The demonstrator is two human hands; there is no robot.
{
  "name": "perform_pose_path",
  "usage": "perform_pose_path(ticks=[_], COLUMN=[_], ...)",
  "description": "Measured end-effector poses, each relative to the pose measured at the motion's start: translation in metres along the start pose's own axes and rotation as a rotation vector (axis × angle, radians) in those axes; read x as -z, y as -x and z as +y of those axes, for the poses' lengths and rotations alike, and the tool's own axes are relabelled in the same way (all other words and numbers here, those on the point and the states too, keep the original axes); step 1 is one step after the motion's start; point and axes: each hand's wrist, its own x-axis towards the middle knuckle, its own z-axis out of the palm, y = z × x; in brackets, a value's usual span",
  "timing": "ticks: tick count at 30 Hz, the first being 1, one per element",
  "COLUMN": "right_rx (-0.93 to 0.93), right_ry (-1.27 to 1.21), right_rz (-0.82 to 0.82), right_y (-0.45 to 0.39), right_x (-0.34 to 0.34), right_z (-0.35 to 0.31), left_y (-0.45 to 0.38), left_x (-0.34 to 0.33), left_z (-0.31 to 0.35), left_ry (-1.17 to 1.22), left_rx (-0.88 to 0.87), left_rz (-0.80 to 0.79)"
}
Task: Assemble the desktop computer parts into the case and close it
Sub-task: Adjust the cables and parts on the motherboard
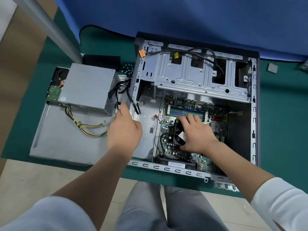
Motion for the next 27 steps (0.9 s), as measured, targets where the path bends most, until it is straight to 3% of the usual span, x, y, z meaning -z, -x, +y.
perform_pose_path(ticks=[9,19,27], right_rx=[0.071,0.046,0.023], right_ry=[-0.021,0.025,-0.025], right_rz=[-0.016,0.073,0.018], right_y=[0.002,0.004,-0.007], right_x=[0.001,0.008,0.010], right_z=[0.009,0.010,0.007], left_y=[0.000,0.000,0.000], left_x=[0.002,0.000,0.001], left_z=[0.001,0.000,0.001], left_ry=[-0.002,-0.001,-0.024], left_rx=[0.006,0.004,-0.016], left_rz=[-0.013,0.000,0.013])
